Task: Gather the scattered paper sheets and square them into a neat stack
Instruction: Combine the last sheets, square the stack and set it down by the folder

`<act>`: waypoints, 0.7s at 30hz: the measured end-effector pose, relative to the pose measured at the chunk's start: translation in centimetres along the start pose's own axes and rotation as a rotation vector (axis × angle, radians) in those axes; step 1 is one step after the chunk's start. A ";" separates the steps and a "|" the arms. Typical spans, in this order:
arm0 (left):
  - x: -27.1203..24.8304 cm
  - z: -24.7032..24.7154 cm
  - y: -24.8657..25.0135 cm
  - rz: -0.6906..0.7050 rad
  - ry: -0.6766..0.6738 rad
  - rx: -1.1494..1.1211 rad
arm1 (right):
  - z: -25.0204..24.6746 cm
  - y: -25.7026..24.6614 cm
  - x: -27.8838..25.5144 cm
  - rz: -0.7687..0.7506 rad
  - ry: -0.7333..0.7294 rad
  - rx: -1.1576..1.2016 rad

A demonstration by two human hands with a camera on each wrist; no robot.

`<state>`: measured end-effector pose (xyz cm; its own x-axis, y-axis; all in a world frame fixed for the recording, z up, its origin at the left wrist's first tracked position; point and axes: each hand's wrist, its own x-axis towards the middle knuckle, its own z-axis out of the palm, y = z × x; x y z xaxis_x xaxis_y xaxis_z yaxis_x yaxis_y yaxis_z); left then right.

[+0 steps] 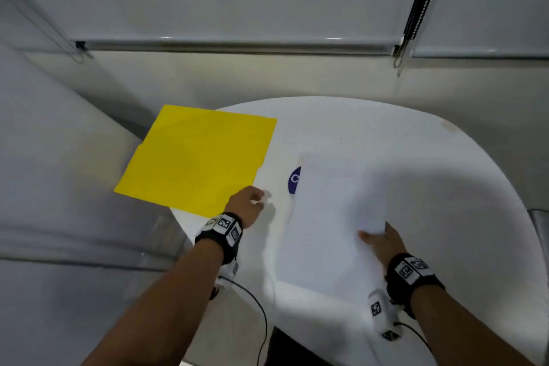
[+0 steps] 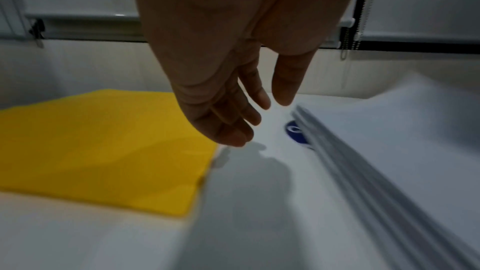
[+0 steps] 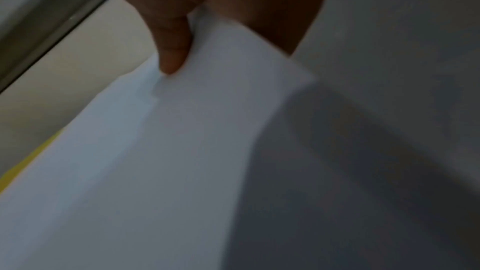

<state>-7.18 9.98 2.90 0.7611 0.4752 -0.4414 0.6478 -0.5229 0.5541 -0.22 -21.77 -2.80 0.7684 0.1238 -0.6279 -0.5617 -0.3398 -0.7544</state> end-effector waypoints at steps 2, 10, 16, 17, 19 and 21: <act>3.0 -3.7 -0.7 0.031 0.013 0.115 | 0.0 -0.3 0.2 0.024 0.027 -0.019; 16.8 -14.1 -1.0 0.072 -0.002 0.566 | 3.6 -4.4 -0.2 0.040 0.073 -0.158; 25.3 -16.8 -2.2 0.103 -0.023 0.654 | 5.9 -3.9 2.3 0.094 0.060 -0.070; 26.6 -17.0 -2.2 0.111 -0.008 0.677 | 5.9 -3.4 2.8 0.101 0.060 -0.046; 29.0 -17.4 -2.0 0.131 0.018 0.727 | 5.8 -3.0 3.3 0.124 0.078 0.010; 30.8 -17.9 -2.0 0.122 -0.001 0.824 | 5.7 -3.3 3.6 0.124 0.071 0.047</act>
<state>14.37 38.30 0.86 0.8272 0.3813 -0.4128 0.3768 -0.9213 -0.0960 2.59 -14.87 -3.67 0.7112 0.0165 -0.7028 -0.6661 -0.3041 -0.6811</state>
